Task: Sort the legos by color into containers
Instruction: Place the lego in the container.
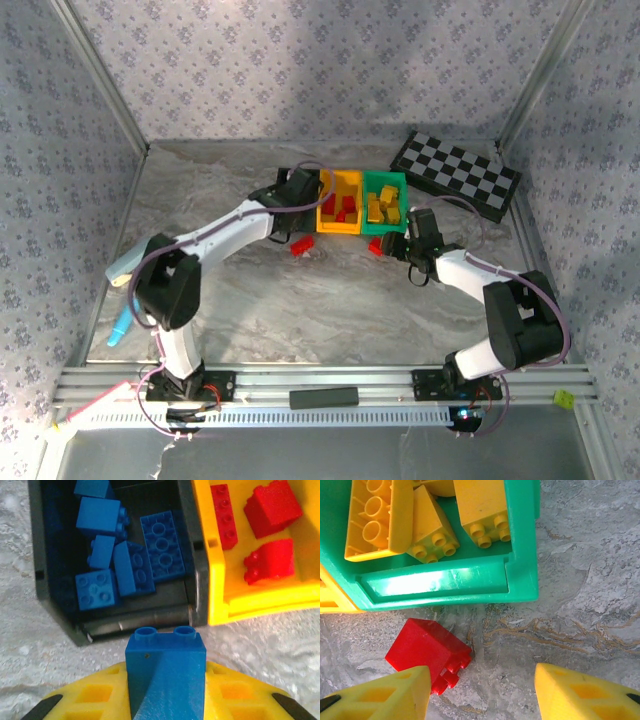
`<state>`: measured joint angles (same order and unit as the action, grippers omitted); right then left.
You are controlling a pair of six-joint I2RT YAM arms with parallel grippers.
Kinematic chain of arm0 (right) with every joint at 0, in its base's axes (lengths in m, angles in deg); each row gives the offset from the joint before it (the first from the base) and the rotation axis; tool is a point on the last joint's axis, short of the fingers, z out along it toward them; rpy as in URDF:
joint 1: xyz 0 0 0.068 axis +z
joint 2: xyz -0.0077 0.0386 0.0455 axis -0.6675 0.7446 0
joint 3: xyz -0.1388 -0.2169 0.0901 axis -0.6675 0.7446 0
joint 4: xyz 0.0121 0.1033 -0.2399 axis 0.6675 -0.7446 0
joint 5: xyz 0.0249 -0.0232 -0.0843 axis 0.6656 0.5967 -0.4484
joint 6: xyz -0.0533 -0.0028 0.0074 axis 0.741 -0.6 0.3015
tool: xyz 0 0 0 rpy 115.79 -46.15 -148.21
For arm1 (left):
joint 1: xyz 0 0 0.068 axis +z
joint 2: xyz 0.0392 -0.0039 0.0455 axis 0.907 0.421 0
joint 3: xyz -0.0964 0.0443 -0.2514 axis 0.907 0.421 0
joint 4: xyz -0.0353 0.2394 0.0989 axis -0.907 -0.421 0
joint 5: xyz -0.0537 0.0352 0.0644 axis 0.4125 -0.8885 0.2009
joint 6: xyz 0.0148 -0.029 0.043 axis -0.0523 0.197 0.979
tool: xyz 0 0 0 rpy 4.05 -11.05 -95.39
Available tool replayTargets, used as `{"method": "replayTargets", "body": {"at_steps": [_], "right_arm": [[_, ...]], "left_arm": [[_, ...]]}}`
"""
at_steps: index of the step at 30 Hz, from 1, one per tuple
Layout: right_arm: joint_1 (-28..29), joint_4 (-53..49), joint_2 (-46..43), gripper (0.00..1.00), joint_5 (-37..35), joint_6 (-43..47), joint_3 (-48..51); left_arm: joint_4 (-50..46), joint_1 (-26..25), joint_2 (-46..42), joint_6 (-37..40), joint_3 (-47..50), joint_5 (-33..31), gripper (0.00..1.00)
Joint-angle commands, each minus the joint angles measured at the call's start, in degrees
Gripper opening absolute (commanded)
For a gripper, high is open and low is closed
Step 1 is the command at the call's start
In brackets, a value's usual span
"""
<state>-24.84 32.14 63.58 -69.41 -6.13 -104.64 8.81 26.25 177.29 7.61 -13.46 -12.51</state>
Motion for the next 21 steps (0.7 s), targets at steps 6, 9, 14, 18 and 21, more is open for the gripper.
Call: {"method": "replayTargets", "body": {"at_steps": [6, 9, 14, 18, 21], "right_arm": [[0.0, -1.9, -1.9, 0.59, -0.3, 0.4, -1.1], [0.2, -1.9, -2.4, 0.59, -0.3, 0.4, -0.9], [0.1, -2.0, -2.4, 0.59, -0.4, 0.4, -0.9], [0.2, -1.9, -2.3, 0.59, -0.4, 0.5, -0.7], [0.2, -1.8, -2.1, 0.59, -0.4, 0.4, -0.8]], "left_arm": [[-4.9, 4.8, 10.8, 2.0, -12.9, 4.4, 0.15], [-5.6, 5.3, 12.6, 3.0, -15.6, 4.4, 0.18], [-7.3, 5.3, 12.5, 3.5, -17.2, 4.2, 0.49], [-3.7, 5.3, 8.0, 3.3, -12.4, 4.0, 0.69], [-0.8, 5.2, 3.3, 3.1, -7.4, 4.2, 0.69]]}}
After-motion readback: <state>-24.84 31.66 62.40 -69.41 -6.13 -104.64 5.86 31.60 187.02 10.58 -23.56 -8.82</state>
